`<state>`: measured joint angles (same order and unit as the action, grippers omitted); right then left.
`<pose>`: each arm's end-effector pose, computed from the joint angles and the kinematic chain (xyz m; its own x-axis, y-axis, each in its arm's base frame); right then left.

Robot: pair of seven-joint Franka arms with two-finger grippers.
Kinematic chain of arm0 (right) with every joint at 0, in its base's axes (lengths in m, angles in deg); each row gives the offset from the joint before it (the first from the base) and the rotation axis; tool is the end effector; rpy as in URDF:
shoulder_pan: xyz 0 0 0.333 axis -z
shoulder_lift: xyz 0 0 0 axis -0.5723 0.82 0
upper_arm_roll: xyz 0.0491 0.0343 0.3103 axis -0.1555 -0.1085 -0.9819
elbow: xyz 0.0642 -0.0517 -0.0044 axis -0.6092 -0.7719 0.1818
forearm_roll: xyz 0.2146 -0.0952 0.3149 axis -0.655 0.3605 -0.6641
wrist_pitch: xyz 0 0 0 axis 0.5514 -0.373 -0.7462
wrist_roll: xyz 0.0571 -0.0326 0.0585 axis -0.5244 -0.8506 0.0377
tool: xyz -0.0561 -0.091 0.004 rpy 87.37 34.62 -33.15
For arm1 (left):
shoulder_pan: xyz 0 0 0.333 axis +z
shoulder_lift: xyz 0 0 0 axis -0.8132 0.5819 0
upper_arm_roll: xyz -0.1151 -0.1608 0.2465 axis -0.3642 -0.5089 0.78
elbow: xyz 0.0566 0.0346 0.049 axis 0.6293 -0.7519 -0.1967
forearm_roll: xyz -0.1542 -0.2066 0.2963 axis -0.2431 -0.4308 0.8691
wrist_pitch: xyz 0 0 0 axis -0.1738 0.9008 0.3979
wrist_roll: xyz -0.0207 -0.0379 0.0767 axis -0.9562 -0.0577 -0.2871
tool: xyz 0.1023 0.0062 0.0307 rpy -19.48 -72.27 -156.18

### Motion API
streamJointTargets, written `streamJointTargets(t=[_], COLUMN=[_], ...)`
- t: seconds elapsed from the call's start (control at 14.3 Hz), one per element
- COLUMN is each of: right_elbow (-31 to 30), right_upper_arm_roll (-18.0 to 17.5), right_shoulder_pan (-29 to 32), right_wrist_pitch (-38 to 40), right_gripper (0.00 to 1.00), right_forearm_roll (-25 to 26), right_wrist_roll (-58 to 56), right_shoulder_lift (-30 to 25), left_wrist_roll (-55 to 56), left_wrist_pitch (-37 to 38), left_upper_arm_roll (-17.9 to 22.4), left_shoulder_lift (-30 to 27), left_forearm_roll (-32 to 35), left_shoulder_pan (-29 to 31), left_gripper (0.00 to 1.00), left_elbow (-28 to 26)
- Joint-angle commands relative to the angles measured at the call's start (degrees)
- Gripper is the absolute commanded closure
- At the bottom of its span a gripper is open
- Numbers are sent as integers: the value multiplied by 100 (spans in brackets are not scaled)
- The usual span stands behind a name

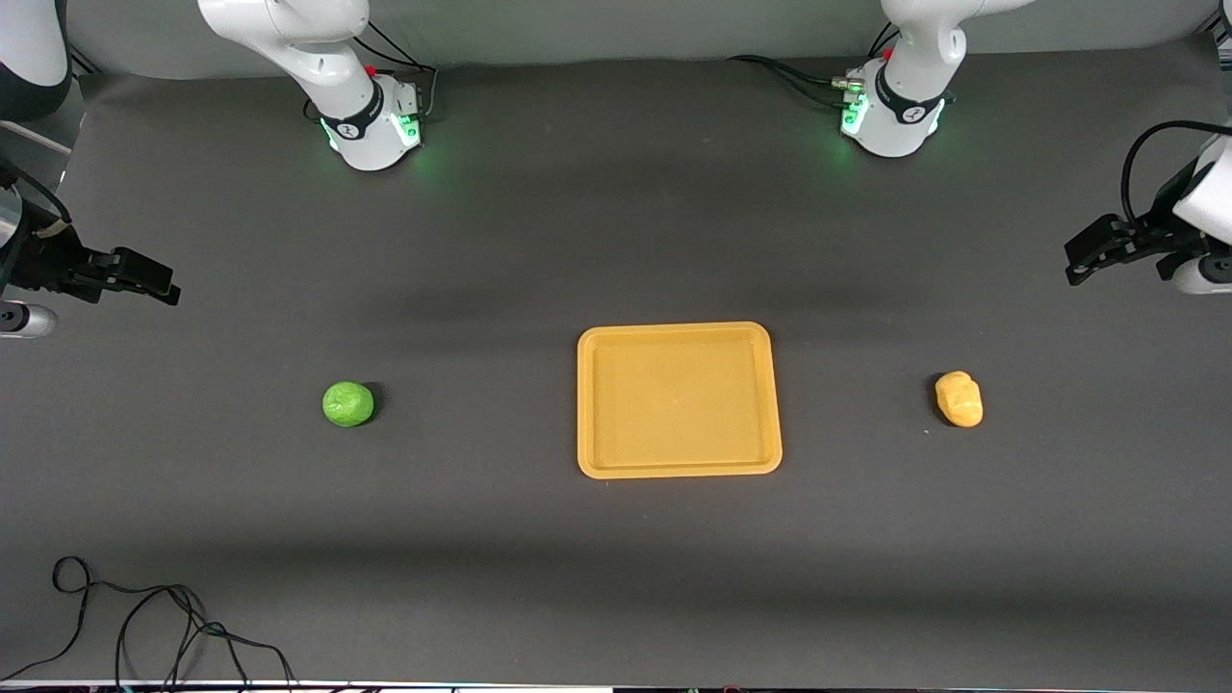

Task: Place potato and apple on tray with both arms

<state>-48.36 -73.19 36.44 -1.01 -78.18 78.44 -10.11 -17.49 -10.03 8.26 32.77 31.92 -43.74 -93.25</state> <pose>0.5569 -0.0199 0.5948 0.9961 -0.0682 -0.0554 -0.0670 -0.9975 0.0237 0.5335 0.0044 0.5872 0.9988 0.0225 0.0442 0.0246 -0.9985 -0.0484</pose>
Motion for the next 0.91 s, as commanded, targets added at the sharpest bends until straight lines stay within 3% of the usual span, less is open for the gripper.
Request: streamJointTargets(t=[0.0, 0.63, 0.84], right_elbow=[97, 97, 98], right_upper_arm_roll=[-29, -29, -29], right_shoulder_pan=[23, 32, 23], right_wrist_pitch=[78, 60, 60], right_gripper=[0, 0, 0], right_forearm_roll=[-97, -97, -97], right_wrist_roll=[1, 1, 1], right_shoulder_lift=[-3, 23, 23], left_wrist_roll=[43, 113, 131], left_wrist_pitch=[-95, -719, -1561], left_upper_arm_roll=[-13, -39, -39], left_shoulder_lift=[235, 1886, 2431], left_forearm_roll=[75, 14, 242], left_shoulder_pan=[-22, -74, -110], left_gripper=[0, 0, 0], left_elbow=[40, 49, -4])
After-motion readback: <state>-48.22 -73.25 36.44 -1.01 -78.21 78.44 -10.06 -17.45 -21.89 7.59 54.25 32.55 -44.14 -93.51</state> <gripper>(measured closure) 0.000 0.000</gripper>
